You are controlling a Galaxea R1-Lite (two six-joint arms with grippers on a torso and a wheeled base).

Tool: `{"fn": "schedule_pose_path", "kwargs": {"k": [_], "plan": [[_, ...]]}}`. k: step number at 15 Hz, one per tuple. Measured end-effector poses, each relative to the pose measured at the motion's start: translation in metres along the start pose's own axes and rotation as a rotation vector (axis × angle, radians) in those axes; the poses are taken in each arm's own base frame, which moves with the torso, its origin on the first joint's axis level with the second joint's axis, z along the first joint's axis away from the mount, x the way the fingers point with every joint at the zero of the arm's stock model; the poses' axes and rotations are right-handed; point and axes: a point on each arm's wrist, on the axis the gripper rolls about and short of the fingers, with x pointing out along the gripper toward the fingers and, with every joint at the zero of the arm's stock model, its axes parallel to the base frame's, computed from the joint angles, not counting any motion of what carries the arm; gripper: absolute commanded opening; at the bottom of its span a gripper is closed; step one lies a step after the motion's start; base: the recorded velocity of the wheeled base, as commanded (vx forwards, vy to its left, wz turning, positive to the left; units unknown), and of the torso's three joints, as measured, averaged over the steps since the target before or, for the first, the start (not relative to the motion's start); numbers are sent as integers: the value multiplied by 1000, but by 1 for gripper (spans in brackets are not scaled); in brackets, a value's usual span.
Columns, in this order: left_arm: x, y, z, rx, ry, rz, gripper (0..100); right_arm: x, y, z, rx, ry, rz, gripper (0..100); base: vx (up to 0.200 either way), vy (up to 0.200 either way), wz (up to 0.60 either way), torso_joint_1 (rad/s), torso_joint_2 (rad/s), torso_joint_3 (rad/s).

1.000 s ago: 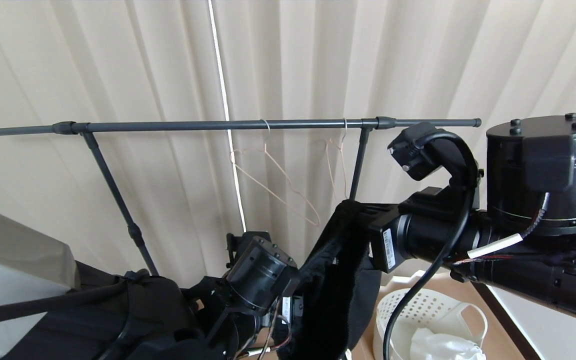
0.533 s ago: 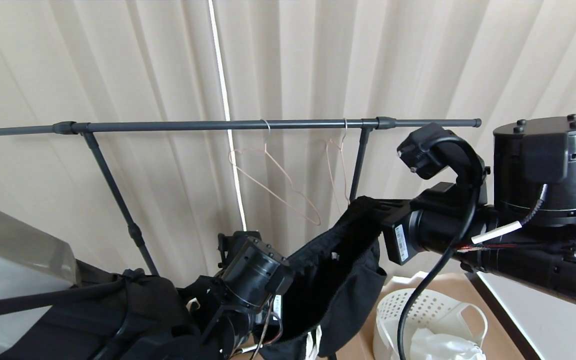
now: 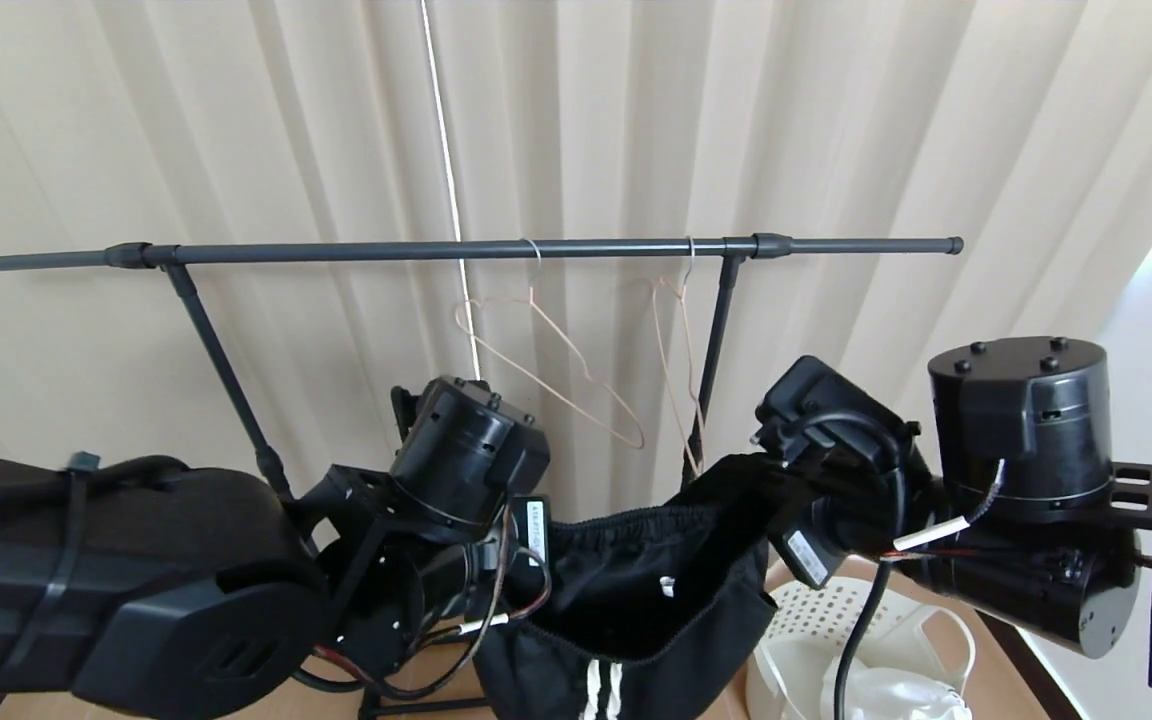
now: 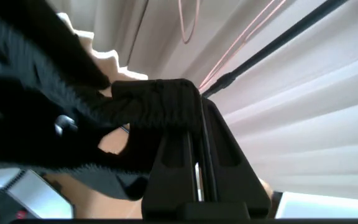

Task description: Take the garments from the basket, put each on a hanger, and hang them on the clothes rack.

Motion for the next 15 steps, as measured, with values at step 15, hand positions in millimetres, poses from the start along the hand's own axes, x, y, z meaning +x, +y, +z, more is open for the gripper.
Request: {"fn": "schedule_pose_path", "kwargs": {"k": [15], "plan": [[-27, 36, 71, -175, -106, 128, 0, 22, -67, -20, 34, 63, -237, 0, 0, 0, 0, 0, 0, 0]]}}
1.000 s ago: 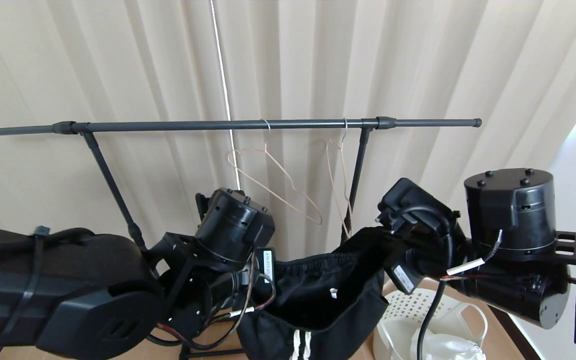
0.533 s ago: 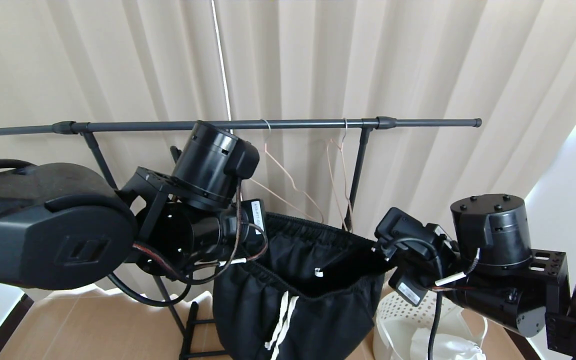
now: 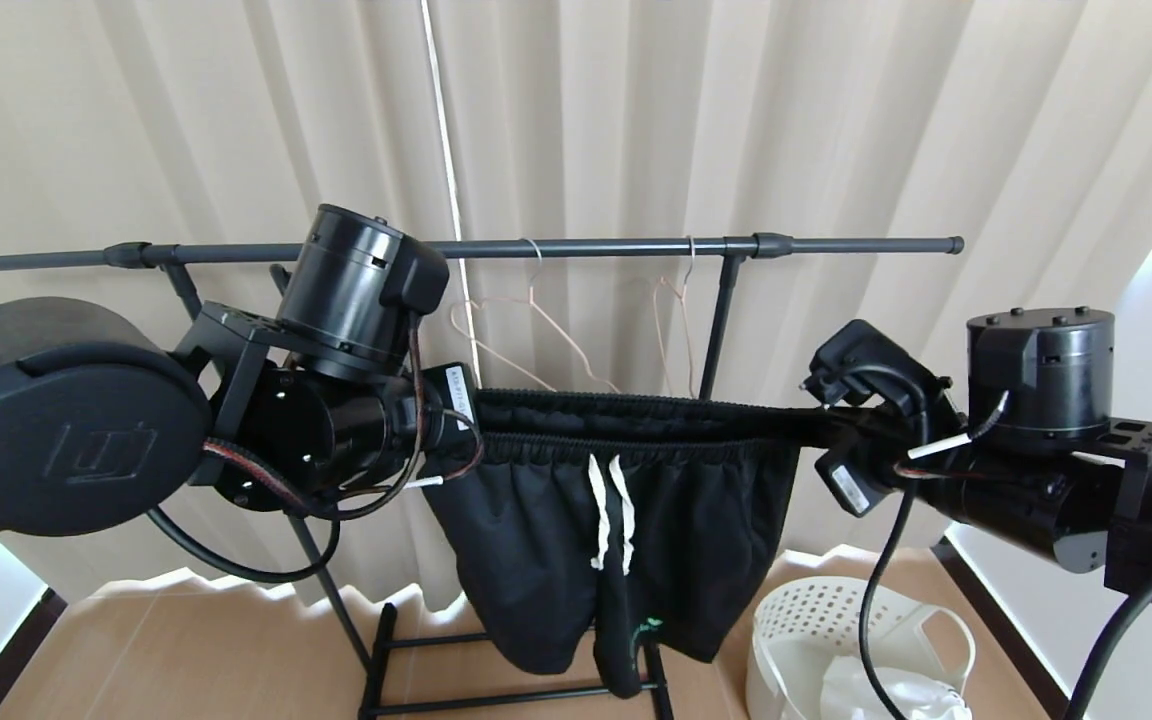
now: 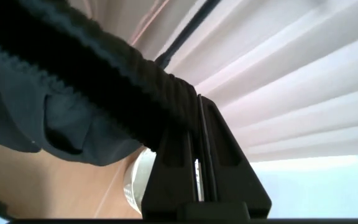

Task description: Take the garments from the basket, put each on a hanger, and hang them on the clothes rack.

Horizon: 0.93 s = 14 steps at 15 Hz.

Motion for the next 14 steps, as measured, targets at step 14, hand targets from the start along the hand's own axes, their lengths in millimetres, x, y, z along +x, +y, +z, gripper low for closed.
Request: {"fn": "schedule_pose_path", "kwargs": {"k": [14], "plan": [[-4, -12, 15, 63, -73, -220, 0, -44, -10, -5, 11, 46, 337, 0, 0, 0, 0, 0, 0, 0]]}}
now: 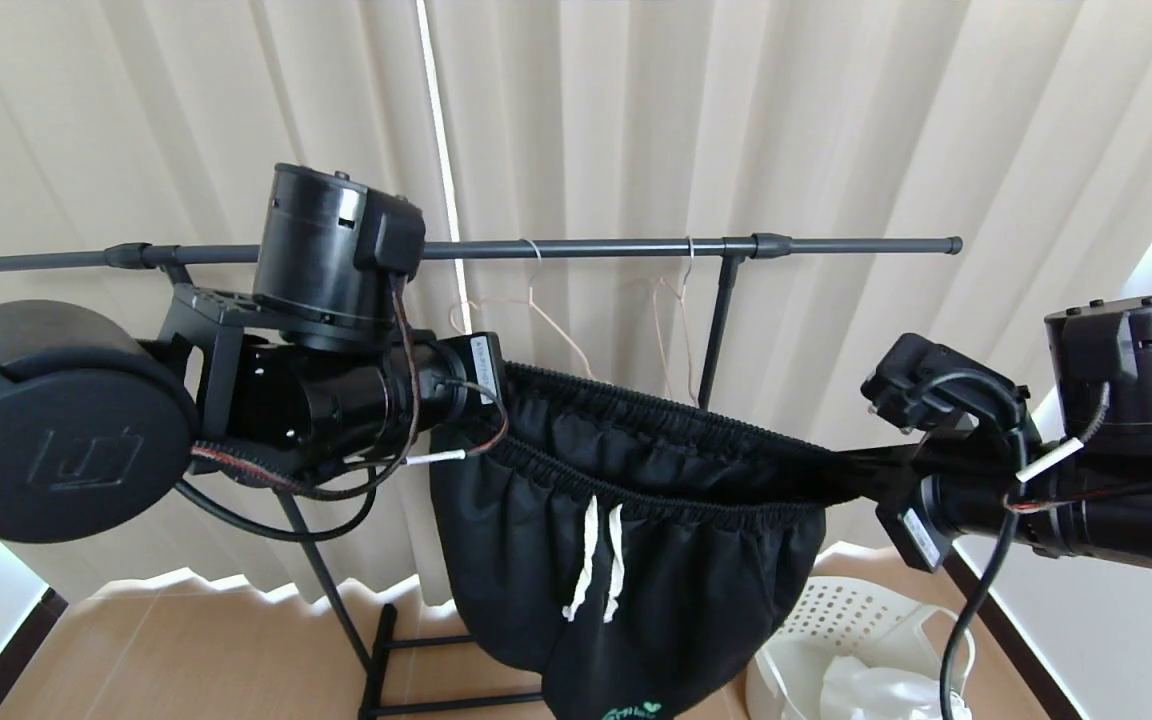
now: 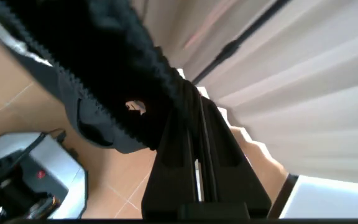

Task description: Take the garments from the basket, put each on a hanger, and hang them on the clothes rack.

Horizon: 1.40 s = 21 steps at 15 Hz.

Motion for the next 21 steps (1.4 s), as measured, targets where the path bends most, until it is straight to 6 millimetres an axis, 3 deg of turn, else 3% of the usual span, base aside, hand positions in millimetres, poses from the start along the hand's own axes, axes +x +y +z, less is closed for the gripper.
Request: {"fn": "schedule_pose_path", "kwargs": {"k": [4, 7, 12, 16, 21], "plan": [[11, -16, 27, -28, -58, -86, 0, -20, 19, 0, -92, 1, 124, 0, 0, 0, 0, 0, 0, 0], [14, -26, 37, -34, -46, -206, 0, -27, 46, 6, -156, -27, 232, 0, 0, 0, 0, 0, 0, 0], [18, -36, 50, -35, -46, -330, 0, -21, 98, 18, -82, -17, 402, 0, 0, 0, 0, 0, 0, 0], [20, -40, 53, -35, -49, -358, 0, -15, 141, 43, 101, -68, 506, 0, 0, 0, 0, 0, 0, 0], [22, -40, 52, -35, -41, -355, 0, -3, 156, 46, 111, -55, 494, 0, 0, 0, 0, 0, 0, 0]]}}
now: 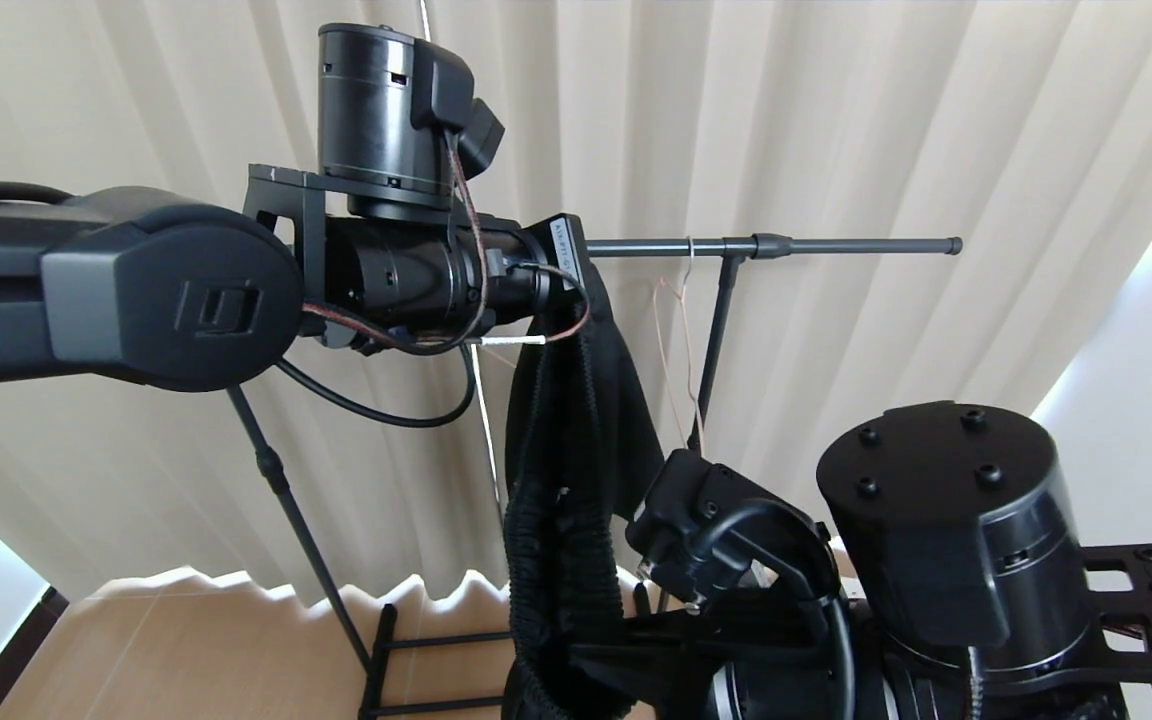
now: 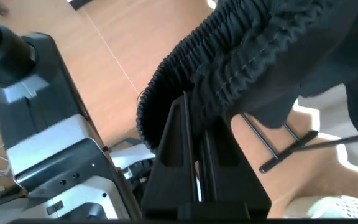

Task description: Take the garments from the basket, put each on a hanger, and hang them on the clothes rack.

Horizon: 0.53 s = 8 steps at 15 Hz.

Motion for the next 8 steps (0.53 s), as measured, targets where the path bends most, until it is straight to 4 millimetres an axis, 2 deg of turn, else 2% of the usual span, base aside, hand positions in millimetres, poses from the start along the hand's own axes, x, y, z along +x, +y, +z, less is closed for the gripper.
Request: {"fn": "schedule_pose_path", "kwargs": {"k": [4, 8], "plan": [[-3, 12, 0, -8, 43, 53, 0, -1, -23, -16, -127, 87, -144, 0, 0, 0, 0, 0, 0, 0], [-23, 28, 0, -18, 146, 157, 0, -11, -83, -16, -116, 136, -454, 0, 0, 0, 0, 0, 0, 0]]}}
